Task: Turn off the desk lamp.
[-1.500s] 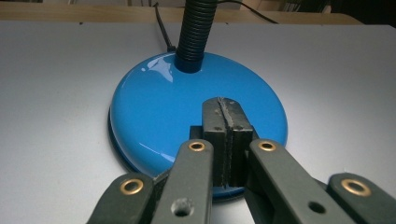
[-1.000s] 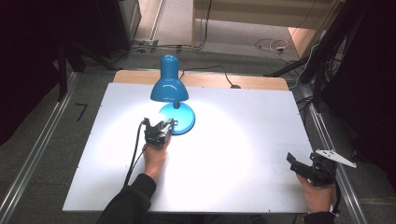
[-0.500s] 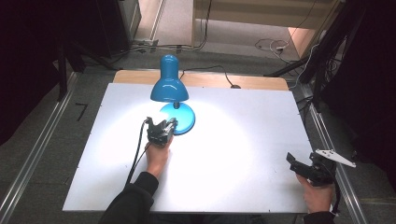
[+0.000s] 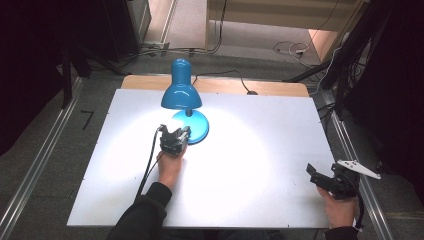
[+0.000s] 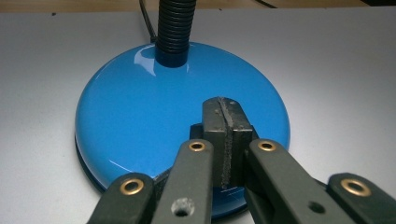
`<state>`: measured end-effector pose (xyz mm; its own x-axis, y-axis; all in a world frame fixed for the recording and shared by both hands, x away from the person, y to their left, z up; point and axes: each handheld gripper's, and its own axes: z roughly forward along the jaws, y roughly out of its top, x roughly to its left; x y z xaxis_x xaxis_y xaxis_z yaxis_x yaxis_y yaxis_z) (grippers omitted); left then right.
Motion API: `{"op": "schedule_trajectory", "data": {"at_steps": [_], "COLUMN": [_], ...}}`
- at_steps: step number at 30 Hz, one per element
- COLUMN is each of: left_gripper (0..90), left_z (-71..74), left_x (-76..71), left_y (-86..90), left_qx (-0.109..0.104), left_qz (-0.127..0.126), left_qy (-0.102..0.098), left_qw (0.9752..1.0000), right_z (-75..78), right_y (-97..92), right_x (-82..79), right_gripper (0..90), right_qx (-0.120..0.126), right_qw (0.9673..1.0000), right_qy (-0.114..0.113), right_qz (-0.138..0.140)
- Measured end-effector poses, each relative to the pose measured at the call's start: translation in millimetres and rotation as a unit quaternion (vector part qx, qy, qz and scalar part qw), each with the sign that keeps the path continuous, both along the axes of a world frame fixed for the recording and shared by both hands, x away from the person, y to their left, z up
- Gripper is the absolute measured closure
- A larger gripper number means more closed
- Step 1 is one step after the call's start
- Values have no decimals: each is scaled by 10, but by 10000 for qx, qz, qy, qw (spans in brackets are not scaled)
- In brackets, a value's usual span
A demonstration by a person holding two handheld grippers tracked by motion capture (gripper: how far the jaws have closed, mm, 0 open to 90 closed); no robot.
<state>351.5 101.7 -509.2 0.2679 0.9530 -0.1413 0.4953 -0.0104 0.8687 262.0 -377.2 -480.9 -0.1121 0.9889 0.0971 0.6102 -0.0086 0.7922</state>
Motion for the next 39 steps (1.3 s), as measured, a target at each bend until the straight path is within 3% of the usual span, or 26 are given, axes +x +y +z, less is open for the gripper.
{"op": "schedule_trajectory", "data": {"at_steps": [12,15,18,22,30,36,39], "left_gripper": [900,900,900,900,900,900,855], "left_z": [-2,0,-2,-1,30,138,178], "left_x": [35,67,58,72,37,-58,-108], "left_y": [-20,17,3,32,44,119,183], "left_qx": [130,-28,46,-105,-129,-211,-213], "left_qz": [102,161,135,156,41,-91,-167], "left_qy": [4,64,28,60,18,-76,-59], "left_qw": [9999,9998,9999,9998,9999,9997,9996], "right_z": [2,5,4,5,-3,-10,-13], "right_y": [12,10,0,-3,-16,-20,-12], "right_x": [-2,-5,-5,-4,3,-4,-4], "right_gripper": [72,72,72,72,72,72,71], "right_qx": [8,22,17,30,42,15,-8], "right_qw": [10000,10000,10000,10000,10000,10000,10000], "right_qy": [2,0,-10,-7,2,14,11], "right_qz": [24,14,6,2,-33,-15,1]}}
